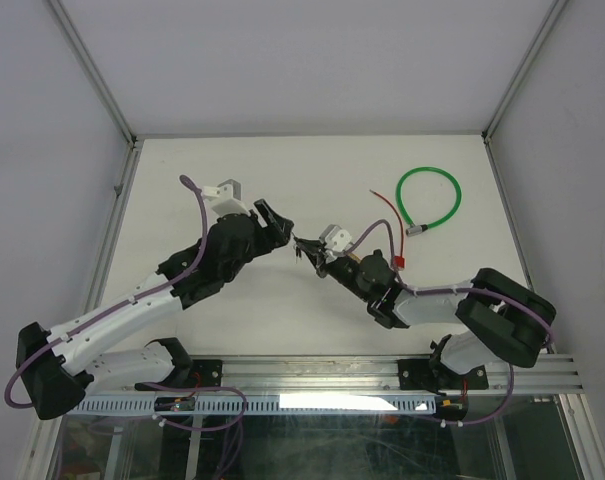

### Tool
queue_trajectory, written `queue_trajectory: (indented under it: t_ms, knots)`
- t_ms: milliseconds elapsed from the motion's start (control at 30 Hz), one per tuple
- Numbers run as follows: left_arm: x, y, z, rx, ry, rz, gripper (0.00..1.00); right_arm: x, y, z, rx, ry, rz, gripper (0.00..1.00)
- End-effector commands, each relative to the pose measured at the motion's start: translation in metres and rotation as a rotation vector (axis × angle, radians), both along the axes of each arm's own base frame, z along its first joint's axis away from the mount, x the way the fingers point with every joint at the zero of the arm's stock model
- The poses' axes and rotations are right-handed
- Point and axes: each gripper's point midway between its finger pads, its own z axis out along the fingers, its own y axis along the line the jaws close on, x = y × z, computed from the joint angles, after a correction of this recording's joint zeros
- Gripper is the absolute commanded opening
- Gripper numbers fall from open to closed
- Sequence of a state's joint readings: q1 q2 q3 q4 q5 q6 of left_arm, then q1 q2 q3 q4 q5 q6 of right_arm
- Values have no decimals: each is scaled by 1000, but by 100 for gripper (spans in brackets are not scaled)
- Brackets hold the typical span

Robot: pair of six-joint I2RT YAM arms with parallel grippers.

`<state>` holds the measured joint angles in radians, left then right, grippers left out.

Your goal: Unlock with the key

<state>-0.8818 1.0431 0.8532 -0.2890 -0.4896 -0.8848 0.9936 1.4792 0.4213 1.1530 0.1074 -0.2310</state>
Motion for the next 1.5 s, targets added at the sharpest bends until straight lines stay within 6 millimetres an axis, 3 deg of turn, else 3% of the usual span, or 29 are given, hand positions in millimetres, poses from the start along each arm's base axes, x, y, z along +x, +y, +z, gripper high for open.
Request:
queue_trajectory:
  t_ms: [0, 200, 300, 533, 867, 1233, 1367, 1467]
  knots:
    - [12, 15, 31, 83, -74, 15, 72, -5, -6, 20, 143, 154, 85, 0]
    - [33, 41, -1, 294, 54, 9, 97, 6, -33, 6, 176, 367, 43, 0]
    - [47, 56, -22, 365, 138, -39, 99, 3, -40, 0, 182, 444, 54, 0]
    - [76, 81, -71, 648, 297, -141, 99, 9, -65, -16, 174, 481, -11, 0]
    - [126, 99, -124, 806, 466, -309, 99, 18, -79, -27, 224, 503, -113, 0]
    - [158, 98, -159, 775, 564, -472, 95, 23, -82, -32, 219, 520, -154, 0]
    - [166, 100, -172, 761, 604, -494, 82, 25, -80, -36, 205, 537, -155, 0]
    - [164, 100, -183, 762, 639, -513, 78, 25, -79, -37, 201, 543, -156, 0]
